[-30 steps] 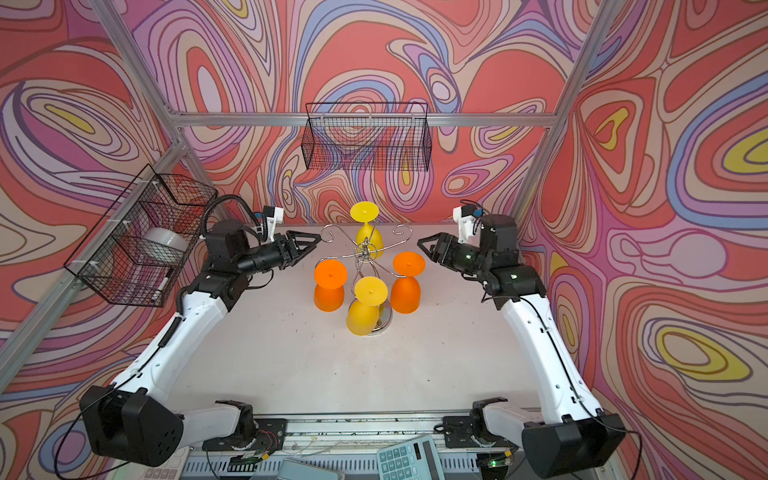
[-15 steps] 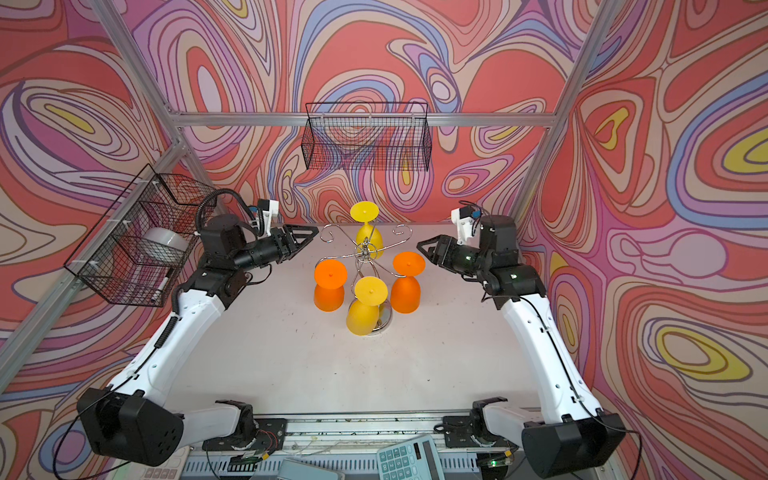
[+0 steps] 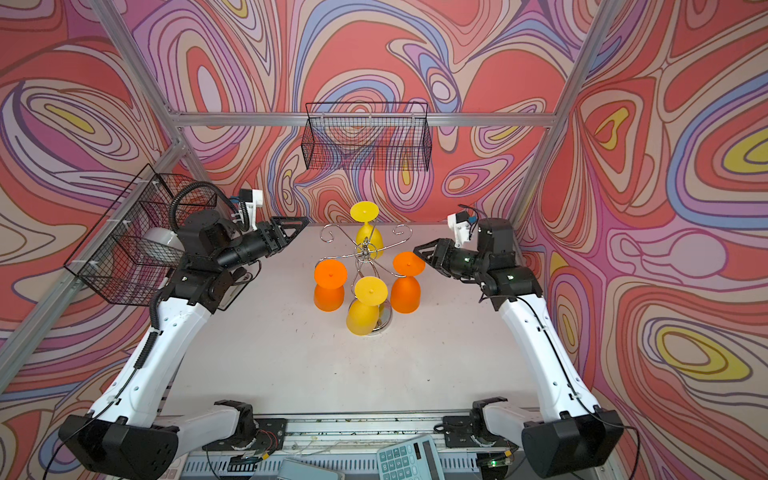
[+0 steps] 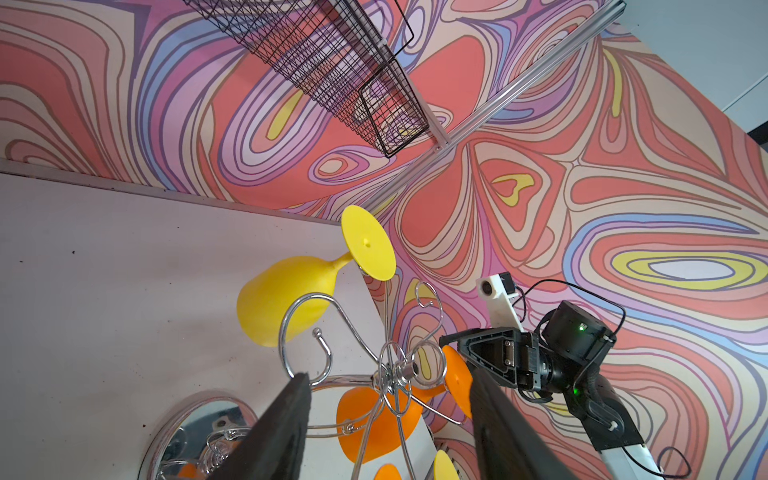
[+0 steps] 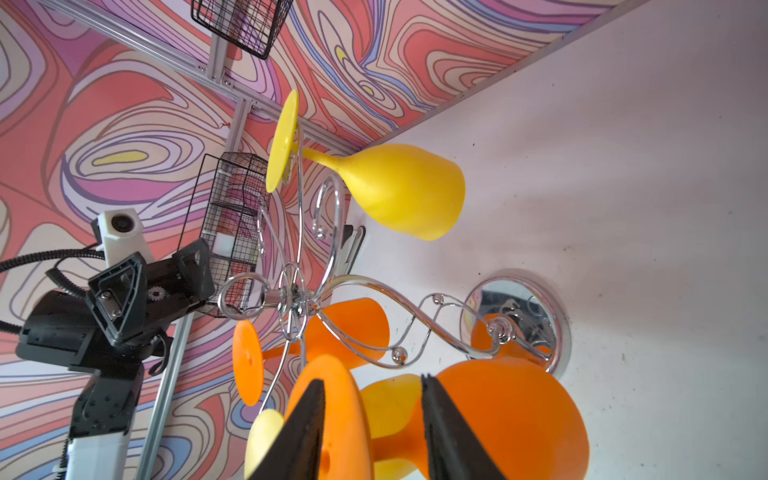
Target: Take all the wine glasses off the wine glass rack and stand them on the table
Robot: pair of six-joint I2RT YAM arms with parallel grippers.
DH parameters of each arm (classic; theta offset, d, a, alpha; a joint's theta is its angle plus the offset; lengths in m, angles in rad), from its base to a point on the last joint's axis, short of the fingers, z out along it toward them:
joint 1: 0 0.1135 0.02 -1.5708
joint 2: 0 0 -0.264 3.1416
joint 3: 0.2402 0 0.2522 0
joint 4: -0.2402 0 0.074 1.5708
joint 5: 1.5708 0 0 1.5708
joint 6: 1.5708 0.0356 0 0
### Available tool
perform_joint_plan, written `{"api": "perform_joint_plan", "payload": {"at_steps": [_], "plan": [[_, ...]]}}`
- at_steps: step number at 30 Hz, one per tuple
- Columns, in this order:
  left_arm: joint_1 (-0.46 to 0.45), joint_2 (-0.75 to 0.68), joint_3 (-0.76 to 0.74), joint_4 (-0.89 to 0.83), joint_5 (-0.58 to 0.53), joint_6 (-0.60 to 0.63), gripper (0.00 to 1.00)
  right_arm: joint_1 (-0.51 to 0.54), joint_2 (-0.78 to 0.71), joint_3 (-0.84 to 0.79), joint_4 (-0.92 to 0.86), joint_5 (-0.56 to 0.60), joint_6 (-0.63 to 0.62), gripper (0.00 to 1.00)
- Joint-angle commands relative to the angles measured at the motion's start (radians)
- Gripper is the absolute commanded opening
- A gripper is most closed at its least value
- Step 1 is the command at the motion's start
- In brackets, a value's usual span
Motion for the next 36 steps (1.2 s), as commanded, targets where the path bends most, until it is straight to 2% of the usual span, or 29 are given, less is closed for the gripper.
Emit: {"api": "perform_joint_plan", "payload": {"at_steps": [1, 14, 22, 29, 36], "plan": [[-0.003, -0.012, 0.016, 0.008, 0.011, -0.012, 0.62, 0.005, 0.003, 0.0, 0.014, -0.021, 0.049, 0.39], [-0.004, -0.015, 0.01, 0.006, 0.017, -0.019, 0.62, -0.01, -0.005, 0.029, -0.086, -0.001, 0.073, 0.31], [-0.004, -0.01, 0.007, 0.015, 0.034, -0.042, 0.62, -0.027, -0.029, 0.016, -0.075, -0.017, 0.111, 0.29], [-0.004, -0.012, 0.004, 0.03, 0.044, -0.062, 0.62, -0.038, -0.034, -0.029, 0.033, -0.081, 0.206, 0.26], [-0.004, -0.02, -0.001, 0.019, 0.041, -0.055, 0.62, -0.037, -0.045, -0.026, 0.012, -0.086, 0.209, 0.25]]}}
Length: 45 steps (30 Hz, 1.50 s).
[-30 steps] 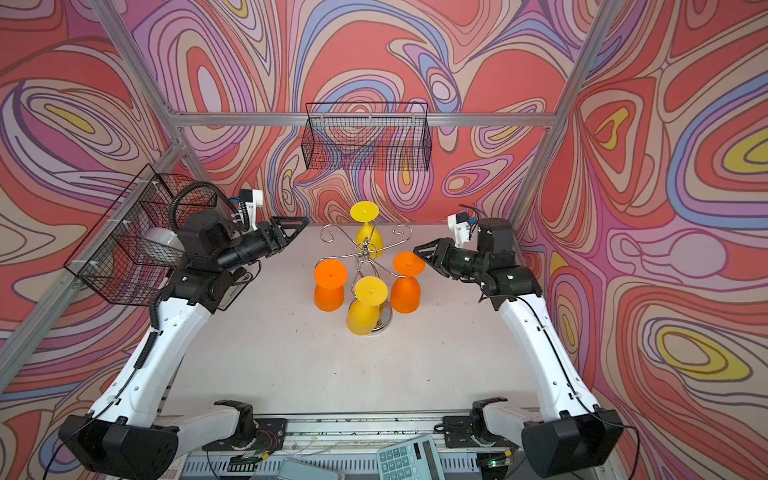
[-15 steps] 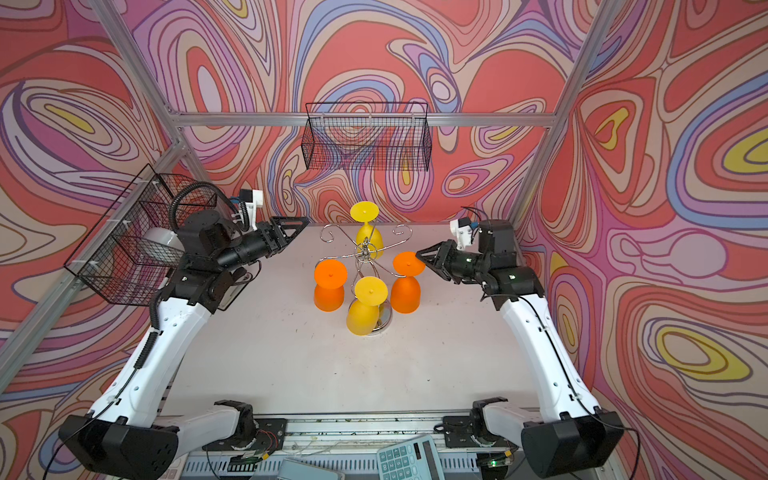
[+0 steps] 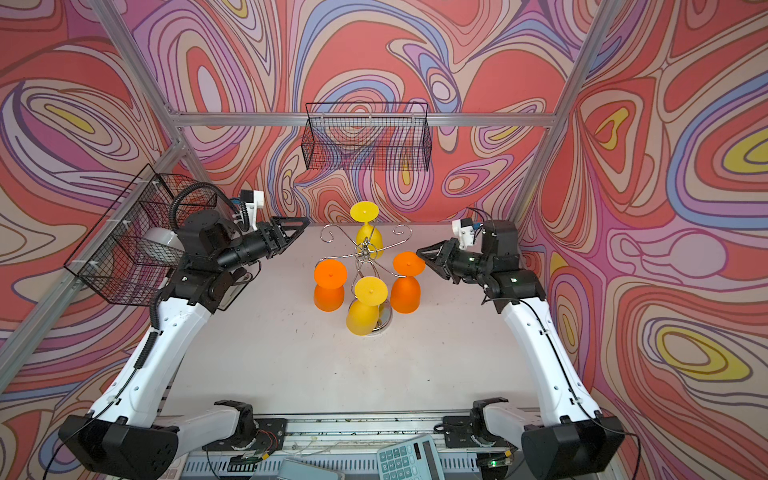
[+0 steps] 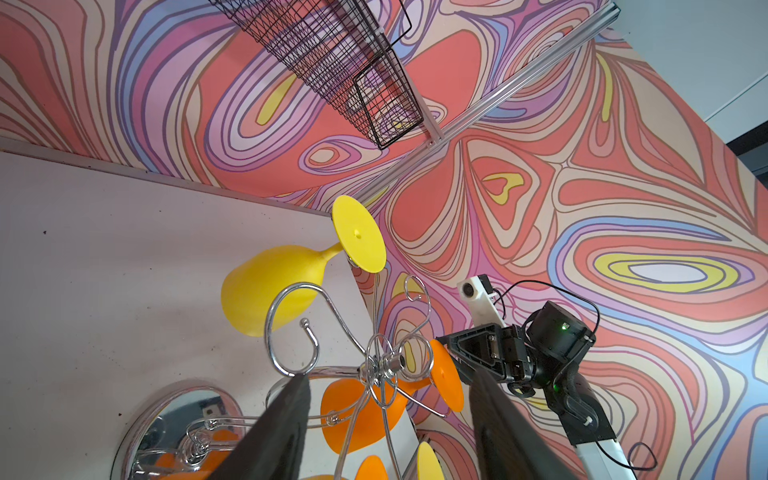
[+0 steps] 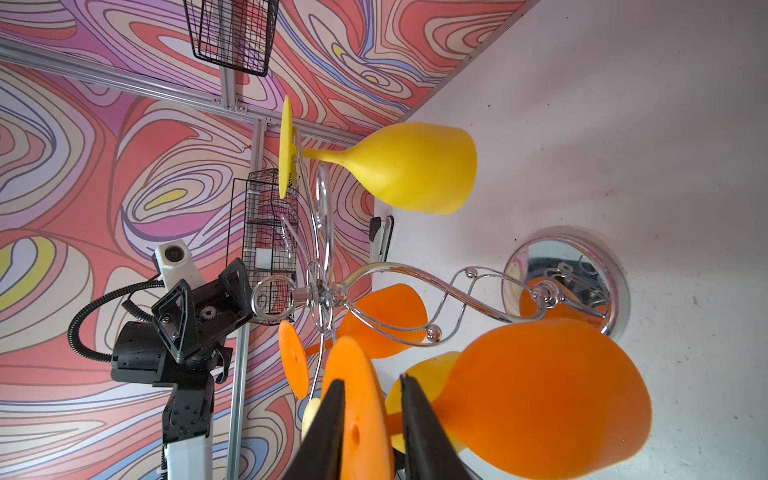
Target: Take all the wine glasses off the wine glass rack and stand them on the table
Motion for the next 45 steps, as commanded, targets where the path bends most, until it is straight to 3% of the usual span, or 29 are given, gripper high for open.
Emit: {"api": "perform_joint_plan", "payload": {"at_steps": [1, 12, 24, 45], "plan": [[-0.004, -0.019, -0.001, 0.019, 0.011, -0.007, 0.62, -0.005, -0.026, -0.002, -0.005, -0.016, 0.003, 0.25], [-0.004, -0.012, -0.013, 0.041, 0.015, -0.023, 0.62, -0.005, -0.045, -0.012, -0.041, -0.022, -0.01, 0.21], [-0.004, -0.015, -0.016, 0.045, 0.019, -0.027, 0.62, -0.006, -0.057, -0.067, 0.074, -0.067, 0.084, 0.14], [-0.004, 0.001, -0.016, 0.072, 0.031, -0.044, 0.62, -0.005, -0.076, -0.086, 0.165, -0.096, 0.143, 0.01]]}}
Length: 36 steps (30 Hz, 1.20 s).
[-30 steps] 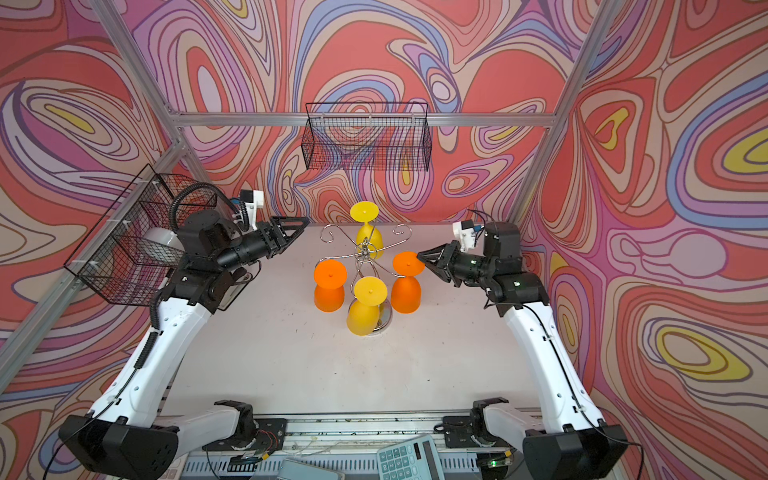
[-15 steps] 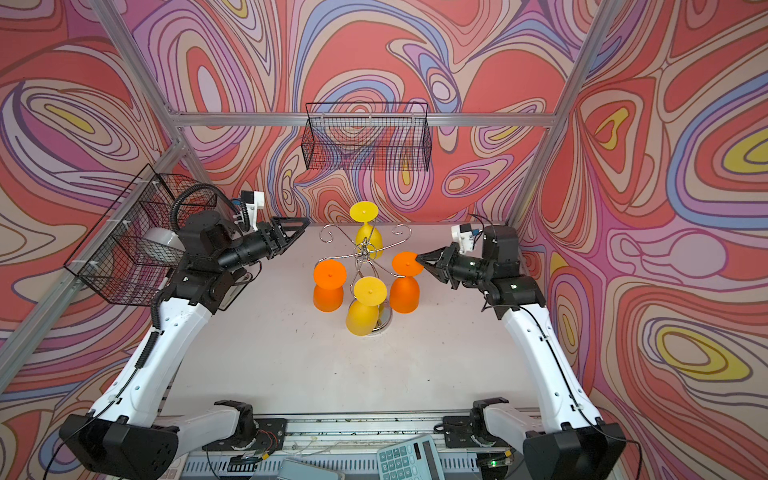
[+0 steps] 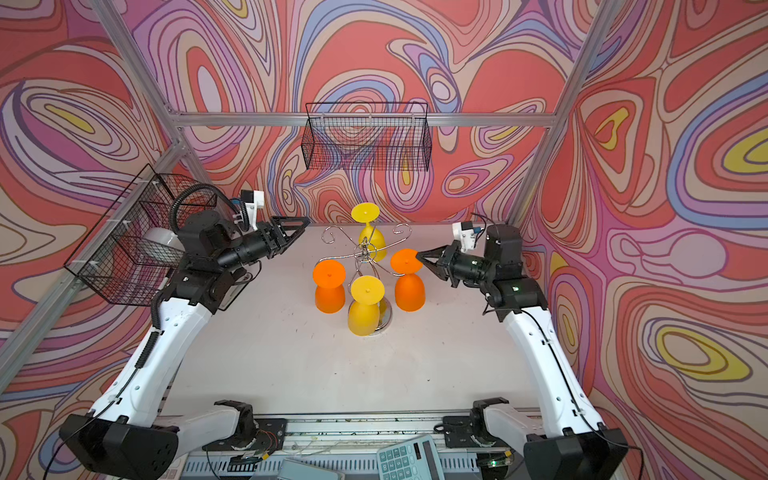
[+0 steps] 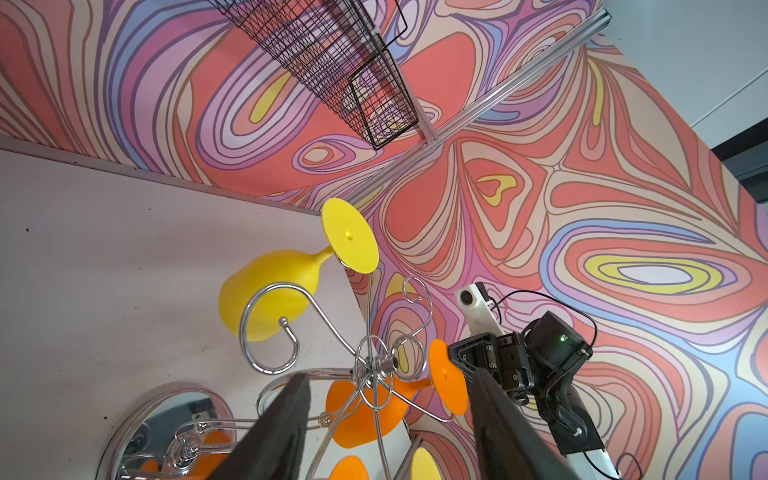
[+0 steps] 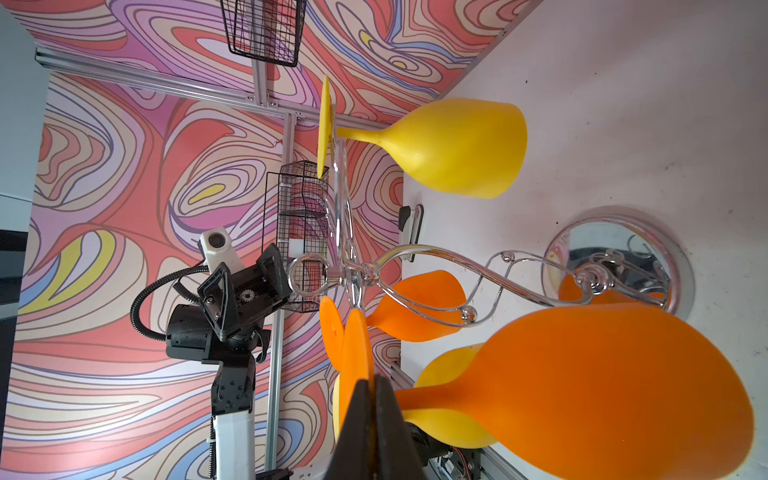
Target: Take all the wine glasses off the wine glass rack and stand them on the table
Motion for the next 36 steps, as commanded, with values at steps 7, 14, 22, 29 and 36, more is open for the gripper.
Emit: {"api": "perform_joint_plan", "payload": {"at_steps": [7, 14, 22, 29, 36], "plan": [[-0.003, 0.002, -0.016, 0.051, 0.021, -0.016, 0.62, -0.002, -0.029, -0.021, 0.065, -0.029, 0.025, 0.0], [-0.005, 0.0, -0.021, 0.04, 0.014, -0.002, 0.62, -0.002, -0.045, -0.009, 0.063, -0.024, 0.025, 0.0], [-0.008, -0.002, -0.03, 0.027, 0.006, 0.015, 0.62, -0.003, -0.052, 0.014, 0.051, -0.016, 0.021, 0.0], [-0.013, -0.003, -0.03, 0.01, -0.003, 0.033, 0.62, -0.003, -0.059, 0.016, 0.026, -0.023, 0.013, 0.0], [-0.021, 0.007, -0.031, 0.015, -0.006, 0.037, 0.62, -0.002, -0.084, -0.001, 0.016, -0.032, 0.005, 0.0]]}}
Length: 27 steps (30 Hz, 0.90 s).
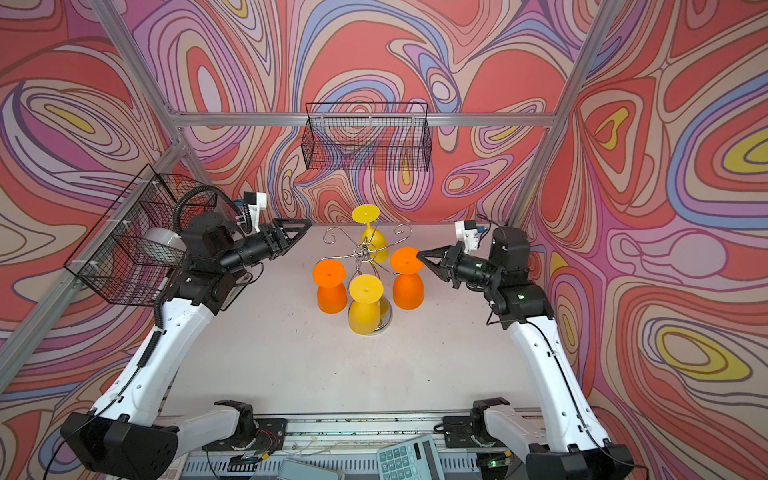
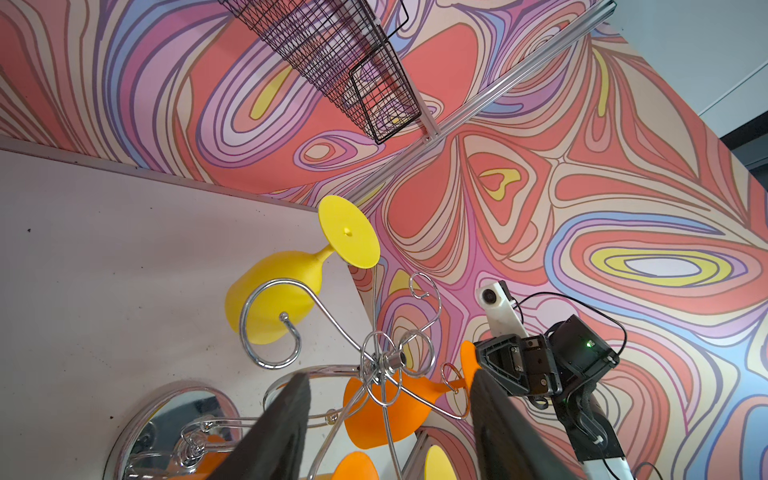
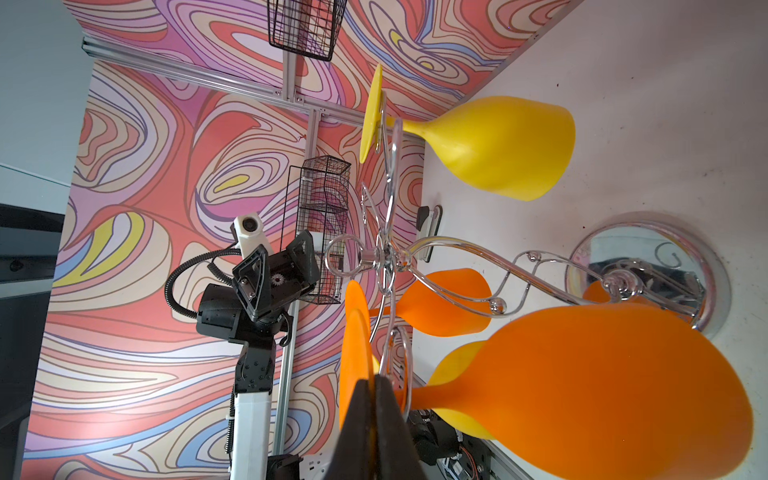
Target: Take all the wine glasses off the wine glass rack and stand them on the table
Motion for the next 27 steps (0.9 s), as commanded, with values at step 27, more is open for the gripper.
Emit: {"api": "perform_joint_plan", "payload": {"at_steps": [27], "plan": [[-0.054, 0.04, 0.0, -0.06, -0.066, 0.107, 0.62, -0.001, -0.065, -0.059, 0.014, -0.038, -0.019, 0.0]]}}
